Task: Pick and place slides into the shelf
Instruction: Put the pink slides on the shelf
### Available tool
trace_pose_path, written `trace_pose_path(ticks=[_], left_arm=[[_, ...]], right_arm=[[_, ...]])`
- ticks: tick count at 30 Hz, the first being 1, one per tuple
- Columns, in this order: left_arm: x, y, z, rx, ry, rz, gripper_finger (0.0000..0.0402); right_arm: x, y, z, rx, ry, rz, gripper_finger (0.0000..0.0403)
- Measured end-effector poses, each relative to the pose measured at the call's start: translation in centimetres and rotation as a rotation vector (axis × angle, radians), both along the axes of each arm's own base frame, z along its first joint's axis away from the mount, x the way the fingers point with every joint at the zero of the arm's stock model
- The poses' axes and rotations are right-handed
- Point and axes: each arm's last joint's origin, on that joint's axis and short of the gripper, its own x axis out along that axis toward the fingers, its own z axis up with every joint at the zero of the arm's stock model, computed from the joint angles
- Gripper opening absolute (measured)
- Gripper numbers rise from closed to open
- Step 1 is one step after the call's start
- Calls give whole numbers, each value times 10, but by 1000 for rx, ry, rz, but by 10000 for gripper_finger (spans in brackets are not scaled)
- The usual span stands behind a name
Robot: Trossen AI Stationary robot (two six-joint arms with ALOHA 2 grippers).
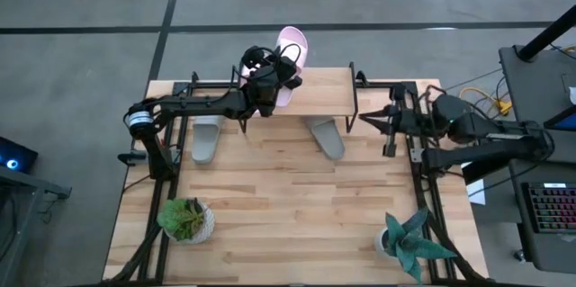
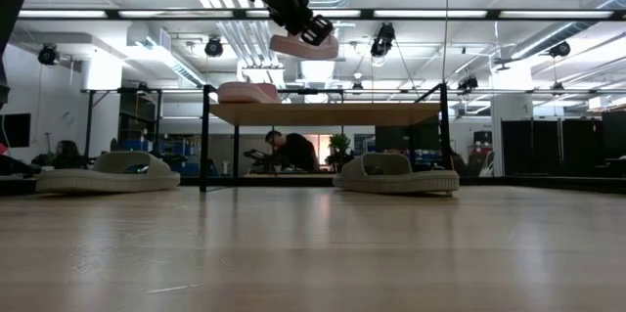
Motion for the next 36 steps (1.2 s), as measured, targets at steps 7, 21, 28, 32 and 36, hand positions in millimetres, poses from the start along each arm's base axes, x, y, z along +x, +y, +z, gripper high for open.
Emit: trace_pose_path(ticks=[7, 21, 28, 32, 36], left_arm=[[2, 0, -2, -9, 3, -47, 0], [-1, 3, -24, -164, -192, 8, 0], [-4, 6, -31, -217, -282, 35, 0], [-4, 7, -38, -232, -342, 50, 0], [0, 11, -54, -234, -333, 92, 0]], right_arm=[[-18, 0, -37, 2, -42, 16, 8], [-17, 0, -53, -11, -60, 8, 8], [-17, 0, -53, -10, -57, 9, 8], [-16, 0, -55, 1, -52, 9, 8], [-16, 0, -55, 8, -52, 9, 8]])
